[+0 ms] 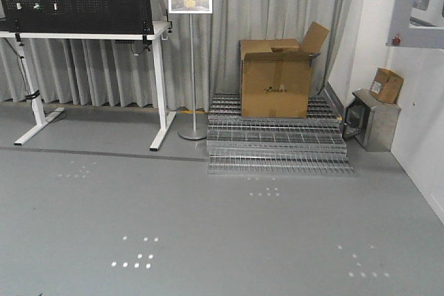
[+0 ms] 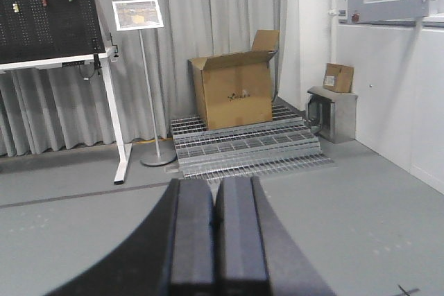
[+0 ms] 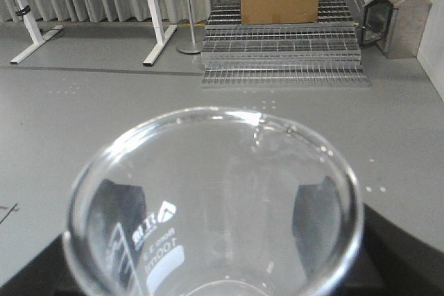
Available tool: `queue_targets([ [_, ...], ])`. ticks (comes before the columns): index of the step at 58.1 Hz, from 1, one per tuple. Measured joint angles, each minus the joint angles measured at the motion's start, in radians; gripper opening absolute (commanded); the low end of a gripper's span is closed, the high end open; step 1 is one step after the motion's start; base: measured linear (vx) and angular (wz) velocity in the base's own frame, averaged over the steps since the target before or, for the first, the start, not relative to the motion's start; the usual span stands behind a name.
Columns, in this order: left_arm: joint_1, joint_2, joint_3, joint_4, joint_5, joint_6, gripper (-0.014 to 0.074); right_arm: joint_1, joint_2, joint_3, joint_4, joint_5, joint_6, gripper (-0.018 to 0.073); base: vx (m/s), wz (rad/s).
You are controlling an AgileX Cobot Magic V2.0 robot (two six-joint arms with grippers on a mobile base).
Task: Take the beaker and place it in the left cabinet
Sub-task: 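Drive the base toward the grey cabinet with the open glass door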
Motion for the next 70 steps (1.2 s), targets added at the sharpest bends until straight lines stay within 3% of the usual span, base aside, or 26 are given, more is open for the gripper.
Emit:
queue_targets([
  [70,0.000,0.000,0.000,0.000,0.000,0.000,0.0001,0.000,0.000,0.000,0.000,0.000,0.000,-0.0006,0.63,-0.08],
])
